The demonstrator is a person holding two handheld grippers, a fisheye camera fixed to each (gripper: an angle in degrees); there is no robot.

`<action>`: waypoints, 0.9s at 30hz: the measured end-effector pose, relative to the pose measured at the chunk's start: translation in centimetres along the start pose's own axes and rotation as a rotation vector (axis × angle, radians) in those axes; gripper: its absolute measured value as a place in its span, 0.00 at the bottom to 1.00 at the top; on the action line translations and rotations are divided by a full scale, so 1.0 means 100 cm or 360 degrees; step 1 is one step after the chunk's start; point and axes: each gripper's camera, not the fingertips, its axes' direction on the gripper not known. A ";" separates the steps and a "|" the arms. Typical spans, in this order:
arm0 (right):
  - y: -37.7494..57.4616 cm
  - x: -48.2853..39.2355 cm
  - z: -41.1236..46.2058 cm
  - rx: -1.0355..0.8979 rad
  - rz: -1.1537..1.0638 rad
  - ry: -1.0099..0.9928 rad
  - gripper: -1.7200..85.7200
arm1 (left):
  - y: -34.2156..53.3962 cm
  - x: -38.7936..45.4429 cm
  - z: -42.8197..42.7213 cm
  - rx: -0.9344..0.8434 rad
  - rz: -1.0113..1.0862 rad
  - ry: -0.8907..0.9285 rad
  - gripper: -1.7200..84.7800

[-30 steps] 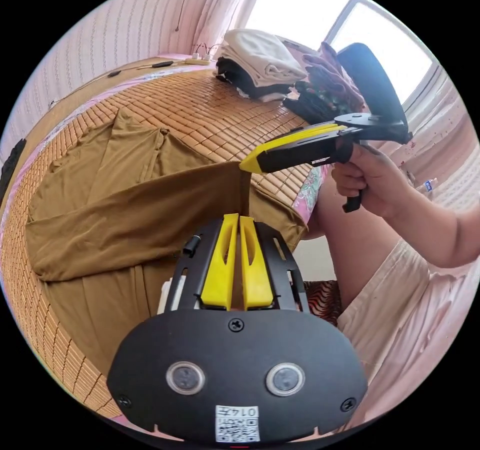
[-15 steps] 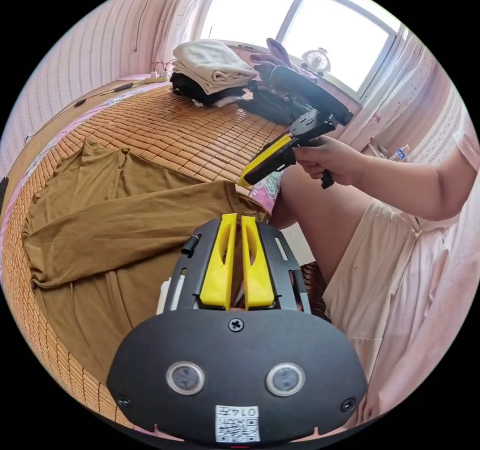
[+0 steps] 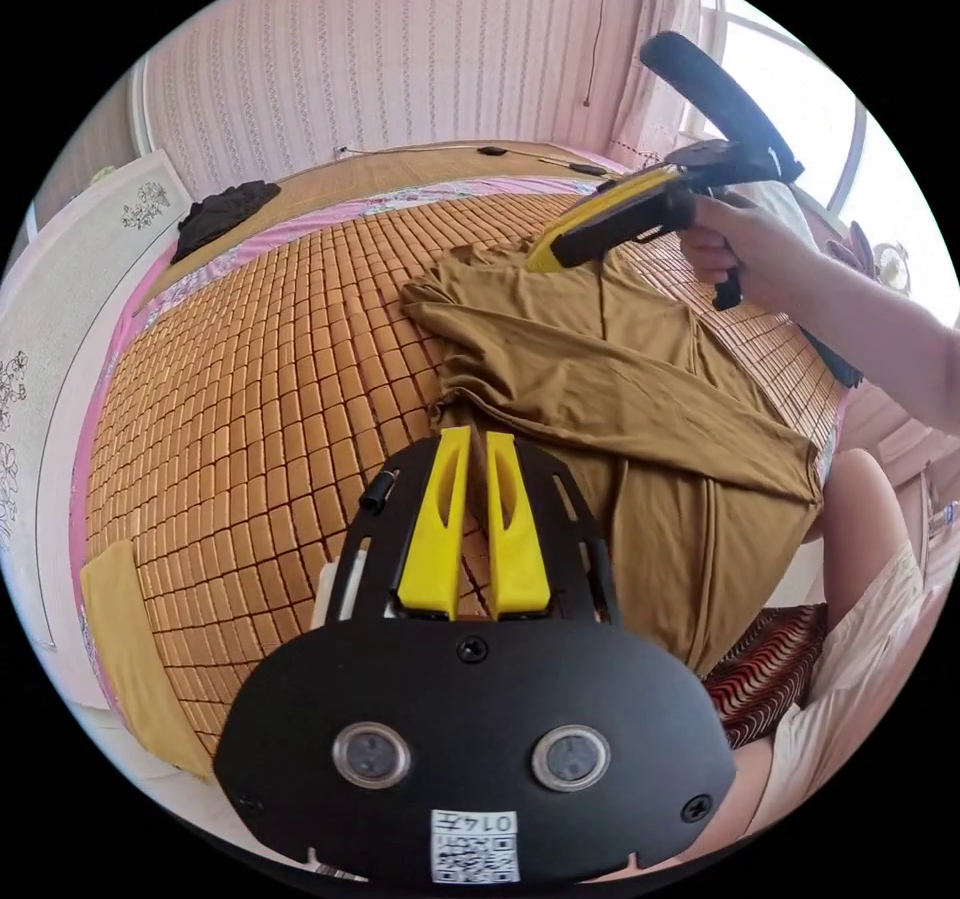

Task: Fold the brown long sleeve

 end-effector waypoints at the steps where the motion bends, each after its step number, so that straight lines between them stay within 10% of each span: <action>1: -0.026 0.005 0.020 -0.0053 -0.0005 0.0025 0.11 | -0.007 -0.010 0.009 -0.0019 -0.0002 0.0002 0.07; 27: -0.097 0.121 0.097 0.0023 0.0433 -0.0261 0.02 | -0.024 -0.137 0.049 -0.0073 -0.0316 0.0128 0.03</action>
